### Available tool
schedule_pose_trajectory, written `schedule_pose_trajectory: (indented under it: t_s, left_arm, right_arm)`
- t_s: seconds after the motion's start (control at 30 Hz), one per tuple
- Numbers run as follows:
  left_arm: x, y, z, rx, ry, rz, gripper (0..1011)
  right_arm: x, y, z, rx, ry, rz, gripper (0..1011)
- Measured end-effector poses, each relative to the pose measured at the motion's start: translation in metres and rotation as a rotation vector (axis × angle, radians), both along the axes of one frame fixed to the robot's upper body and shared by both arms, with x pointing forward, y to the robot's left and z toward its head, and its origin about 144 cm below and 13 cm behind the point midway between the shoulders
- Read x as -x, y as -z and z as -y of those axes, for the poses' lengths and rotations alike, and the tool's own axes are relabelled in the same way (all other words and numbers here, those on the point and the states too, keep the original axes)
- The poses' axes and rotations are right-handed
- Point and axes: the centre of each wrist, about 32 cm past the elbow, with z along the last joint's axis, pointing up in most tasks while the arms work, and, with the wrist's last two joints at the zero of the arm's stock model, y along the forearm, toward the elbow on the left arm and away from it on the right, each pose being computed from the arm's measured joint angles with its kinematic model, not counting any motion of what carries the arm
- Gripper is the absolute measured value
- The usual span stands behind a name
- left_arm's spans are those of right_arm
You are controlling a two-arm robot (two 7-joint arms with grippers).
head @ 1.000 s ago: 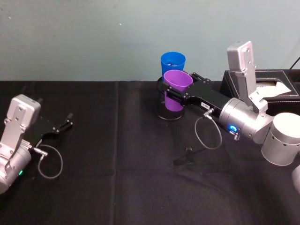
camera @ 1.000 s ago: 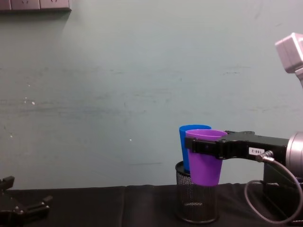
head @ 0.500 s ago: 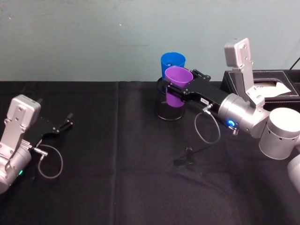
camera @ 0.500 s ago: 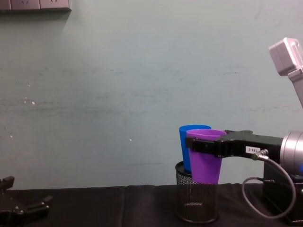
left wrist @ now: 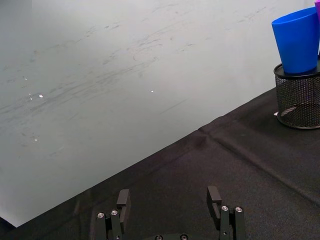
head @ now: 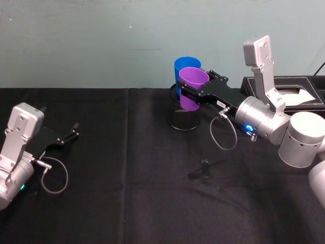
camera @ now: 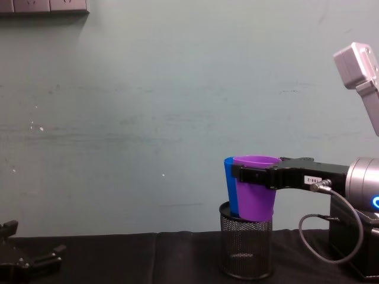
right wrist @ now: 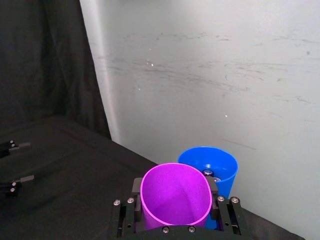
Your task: Pick up one cup with a gripper and tap it against the other cup.
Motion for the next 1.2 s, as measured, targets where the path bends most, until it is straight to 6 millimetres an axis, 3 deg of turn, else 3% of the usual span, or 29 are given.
schedule_pose_trajectory:
  t_s: [1.2]
  left_arm:
    - [0.000, 0.000, 0.000, 0.000, 0.000, 0.000, 1000]
  right_arm:
    - [-0.015, -0.012, -0.007, -0.006, 0.015, 0.000, 735]
